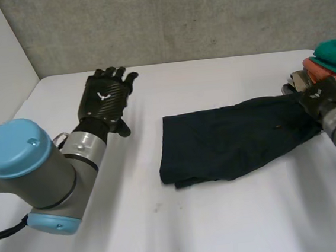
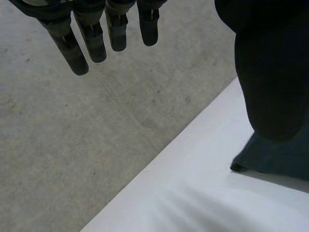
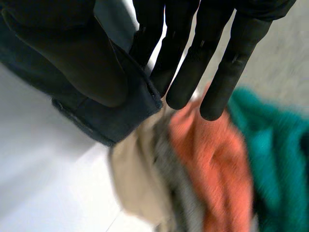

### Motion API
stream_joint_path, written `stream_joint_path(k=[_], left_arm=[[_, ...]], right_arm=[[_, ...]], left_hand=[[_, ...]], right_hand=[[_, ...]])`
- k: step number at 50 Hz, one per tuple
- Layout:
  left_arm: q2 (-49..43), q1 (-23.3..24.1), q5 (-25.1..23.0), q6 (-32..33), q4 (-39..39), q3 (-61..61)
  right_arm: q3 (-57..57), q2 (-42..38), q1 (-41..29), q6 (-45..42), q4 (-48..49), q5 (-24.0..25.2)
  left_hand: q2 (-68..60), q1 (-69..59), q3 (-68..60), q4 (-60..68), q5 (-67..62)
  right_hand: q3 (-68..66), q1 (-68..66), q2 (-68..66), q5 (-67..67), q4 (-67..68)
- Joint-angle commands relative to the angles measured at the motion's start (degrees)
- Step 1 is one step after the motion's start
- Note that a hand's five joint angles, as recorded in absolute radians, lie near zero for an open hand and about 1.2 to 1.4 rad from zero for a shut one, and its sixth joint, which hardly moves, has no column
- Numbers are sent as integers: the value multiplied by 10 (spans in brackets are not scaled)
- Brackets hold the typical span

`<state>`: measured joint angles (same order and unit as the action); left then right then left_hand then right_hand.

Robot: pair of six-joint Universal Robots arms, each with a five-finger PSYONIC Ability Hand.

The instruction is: Fold the laundry.

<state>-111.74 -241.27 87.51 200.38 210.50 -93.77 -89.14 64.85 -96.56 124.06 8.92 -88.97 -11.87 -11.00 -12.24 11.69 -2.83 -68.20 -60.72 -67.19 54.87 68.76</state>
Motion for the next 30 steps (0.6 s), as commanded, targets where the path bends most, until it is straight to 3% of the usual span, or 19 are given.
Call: stream_joint_path(k=[1, 8, 12, 14, 15, 17, 19, 22, 26, 27, 30], left_arm=[[22, -17, 0, -46, -4, -7], [26, -17, 0, -49, -4, -8], [26, -14, 0, -49, -2, -7], [25, -11, 0, -48, -2, -4], [25, -11, 0, -49, -1, -2], [25, -10, 1, -49, -1, 6], [25, -5, 1, -50, 1, 16], [23, 4, 2, -60, 1, 44], [6, 16, 2, -83, -5, 94], [-1, 19, 1, -88, -8, 103], [-28, 38, 0, -110, -36, 141]], right_arm=[[19, -5, -135, 8, 121, 62], [-28, -31, -254, 2, 245, 224], [-29, -90, -288, 1, 241, 274], [-27, -100, -290, 6, 235, 272], [-27, -101, -290, 13, 230, 273], [-32, -97, -288, 24, 229, 274], [-35, -92, -289, 60, 230, 267], [-38, -53, -275, 125, 223, 246], [-53, 34, -231, 305, 198, 192], [-55, 51, -217, 387, 187, 177], [-47, 65, -201, 492, 158, 170]], left_hand=[[19, 10, 22, -17, 28], [19, 10, 22, -17, 28], [19, 10, 22, -17, 28], [19, 10, 22, -17, 28], [19, 10, 22, -17, 28], [19, 10, 22, -17, 28], [19, 10, 22, -17, 28], [19, 10, 22, -17, 28], [19, 10, 22, -17, 28], [19, 10, 22, -17, 28], [19, 10, 22, -17, 28]], right_hand=[[-118, -193, -128, 151, 112], [-118, -193, -128, 151, 112], [-118, -193, -128, 151, 112], [-118, -193, -128, 151, 112], [113, 38, 103, -80, -119], [407, 332, 396, -373, -412], [532, 457, 522, -498, -537], [582, 507, 572, -549, -588], [582, 507, 572, -549, -588], [582, 507, 572, -549, -588], [582, 507, 572, -549, -588]])
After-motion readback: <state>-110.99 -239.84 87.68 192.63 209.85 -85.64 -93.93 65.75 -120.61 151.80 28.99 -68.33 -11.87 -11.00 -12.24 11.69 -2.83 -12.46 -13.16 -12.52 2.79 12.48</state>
